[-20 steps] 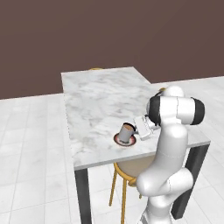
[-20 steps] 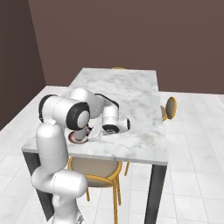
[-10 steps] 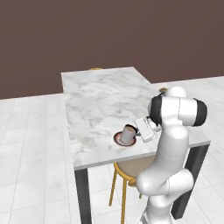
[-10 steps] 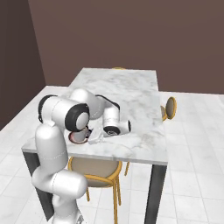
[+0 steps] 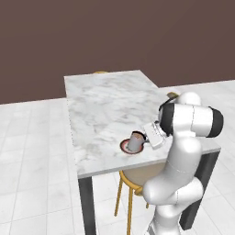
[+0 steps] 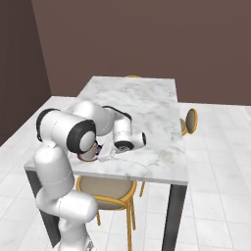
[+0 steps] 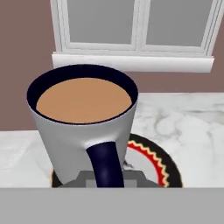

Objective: Pick the cup of tea, navigate to the dining table, and place it on the saucer.

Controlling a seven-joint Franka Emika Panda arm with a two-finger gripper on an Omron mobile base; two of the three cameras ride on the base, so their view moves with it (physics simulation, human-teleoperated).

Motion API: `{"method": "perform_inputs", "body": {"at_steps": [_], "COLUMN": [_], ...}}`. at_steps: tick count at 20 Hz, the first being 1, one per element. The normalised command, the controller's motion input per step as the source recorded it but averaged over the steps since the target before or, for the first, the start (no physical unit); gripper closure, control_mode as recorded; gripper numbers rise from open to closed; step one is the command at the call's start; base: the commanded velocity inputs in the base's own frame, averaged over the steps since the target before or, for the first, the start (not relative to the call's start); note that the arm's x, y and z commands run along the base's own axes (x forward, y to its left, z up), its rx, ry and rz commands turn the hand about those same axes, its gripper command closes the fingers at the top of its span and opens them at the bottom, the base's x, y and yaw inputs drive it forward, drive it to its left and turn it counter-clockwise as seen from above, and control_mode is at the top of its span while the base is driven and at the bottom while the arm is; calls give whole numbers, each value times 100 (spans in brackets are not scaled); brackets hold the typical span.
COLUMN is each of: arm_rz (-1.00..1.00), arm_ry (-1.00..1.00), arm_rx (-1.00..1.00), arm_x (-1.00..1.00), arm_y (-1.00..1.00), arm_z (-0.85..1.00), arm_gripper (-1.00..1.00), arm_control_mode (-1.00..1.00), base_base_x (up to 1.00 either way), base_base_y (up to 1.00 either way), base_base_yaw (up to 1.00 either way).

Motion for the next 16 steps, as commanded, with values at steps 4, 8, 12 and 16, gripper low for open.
{"method": "perform_inputs", "body": {"at_steps": [4, 8, 12, 16], "arm_rz": [0, 0, 0, 0], "arm_ry": [0, 0, 0, 1], "arm_rx": [-12, -13, -7, -3], "arm_x": [4, 0, 0, 7], "arm_y": [3, 8, 4, 1], "arm_z": [32, 13, 0, 0], "arm_gripper": [100, 100, 100, 100], "arm_control_mode": [-100, -100, -100, -100], "base_base_x": [0, 0, 0, 0], "base_base_y": [0, 0, 0, 0], "base_base_yaw": [0, 0, 0, 0]}}
